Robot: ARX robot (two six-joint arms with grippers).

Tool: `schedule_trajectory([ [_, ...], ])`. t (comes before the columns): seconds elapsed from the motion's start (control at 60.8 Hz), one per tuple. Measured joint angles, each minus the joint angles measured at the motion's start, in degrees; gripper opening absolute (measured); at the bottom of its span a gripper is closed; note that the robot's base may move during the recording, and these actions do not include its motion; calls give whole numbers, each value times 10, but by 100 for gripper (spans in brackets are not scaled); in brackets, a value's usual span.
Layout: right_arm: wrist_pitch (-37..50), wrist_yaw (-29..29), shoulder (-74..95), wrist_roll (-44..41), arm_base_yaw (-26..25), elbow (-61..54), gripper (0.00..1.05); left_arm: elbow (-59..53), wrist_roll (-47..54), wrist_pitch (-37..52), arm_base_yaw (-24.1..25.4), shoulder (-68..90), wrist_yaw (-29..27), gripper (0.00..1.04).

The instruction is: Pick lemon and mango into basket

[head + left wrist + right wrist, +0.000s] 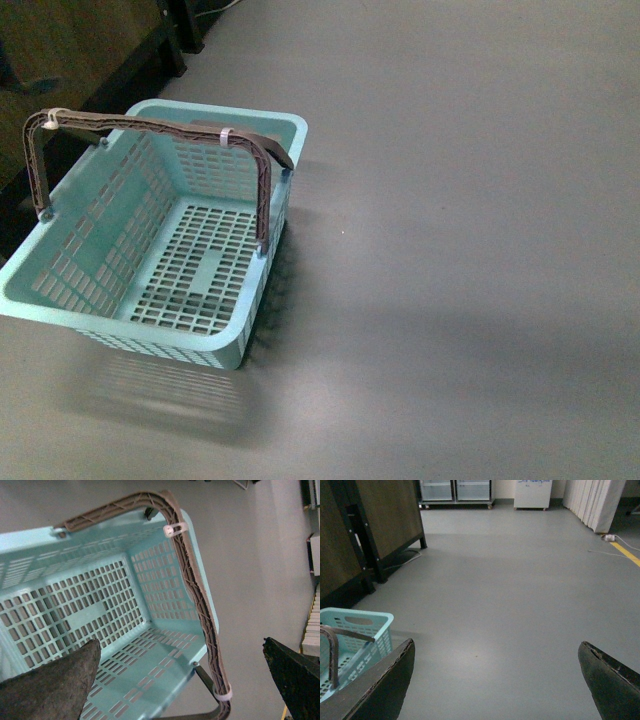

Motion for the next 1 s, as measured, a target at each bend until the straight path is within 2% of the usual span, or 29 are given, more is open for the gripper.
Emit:
schedule_trajectory([
  [0.247, 0, 0, 0, 0, 0, 0, 96, 195, -27, -37, -30, 176, -6, 98],
  [0.51, 0, 0, 0, 0, 0, 0, 96, 371, -45, -106, -63, 292, -5, 96],
  [0.756, 0, 0, 0, 0, 0, 0, 96, 449, -70, -153, -81, 346, -12, 56],
  [0.921, 0, 0, 0, 0, 0, 0, 96, 457, -87, -161, -85, 349, -19, 31],
  [1.003, 0, 0, 0, 0, 0, 0, 96, 449, -120, -155, -86, 346, -20, 14],
])
